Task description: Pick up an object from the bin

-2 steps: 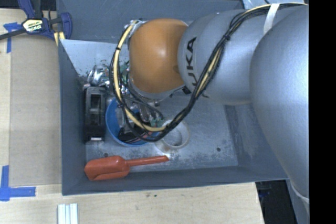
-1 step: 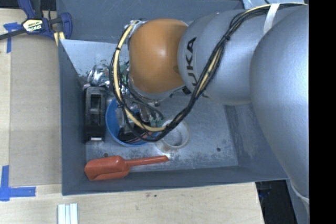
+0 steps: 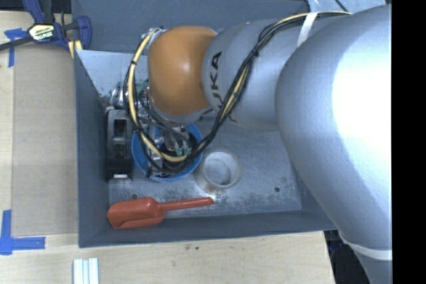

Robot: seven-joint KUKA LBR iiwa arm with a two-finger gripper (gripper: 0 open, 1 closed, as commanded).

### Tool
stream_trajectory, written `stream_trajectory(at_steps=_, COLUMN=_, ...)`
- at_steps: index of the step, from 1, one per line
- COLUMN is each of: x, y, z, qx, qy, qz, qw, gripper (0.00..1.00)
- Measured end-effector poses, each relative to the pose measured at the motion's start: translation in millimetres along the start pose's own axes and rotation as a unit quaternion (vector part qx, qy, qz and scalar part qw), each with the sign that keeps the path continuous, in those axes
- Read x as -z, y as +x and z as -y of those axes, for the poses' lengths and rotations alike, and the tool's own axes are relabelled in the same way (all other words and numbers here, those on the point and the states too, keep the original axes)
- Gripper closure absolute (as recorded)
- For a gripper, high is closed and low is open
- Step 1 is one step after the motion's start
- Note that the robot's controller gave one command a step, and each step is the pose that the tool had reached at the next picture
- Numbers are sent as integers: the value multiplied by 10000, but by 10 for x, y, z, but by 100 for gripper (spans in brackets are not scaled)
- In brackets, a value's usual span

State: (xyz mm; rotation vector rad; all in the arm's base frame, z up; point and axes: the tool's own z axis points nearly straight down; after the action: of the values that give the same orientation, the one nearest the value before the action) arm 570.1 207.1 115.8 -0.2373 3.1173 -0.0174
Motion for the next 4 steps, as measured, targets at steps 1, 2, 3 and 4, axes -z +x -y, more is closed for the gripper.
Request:
stream_trajectory(at_steps=1, x=4, y=-3, z=0, qx=0, qy=-1, qz=4, qw=10000, gripper=0)
stream_trajectory(at_steps=2, x=17, y=-504, z=167, qx=886, qy=2, qz=-1, qw=9961, gripper=0)
stream_trajectory(at_steps=3, x=203, y=-285, z=135, qx=-1394, qy=-2, qz=1, qw=9902, gripper=0)
stream_trajectory(at_steps=4, x=137, y=-319, z=128, qx=-928, qy=-2, qz=17, qw=9957, gripper=0)
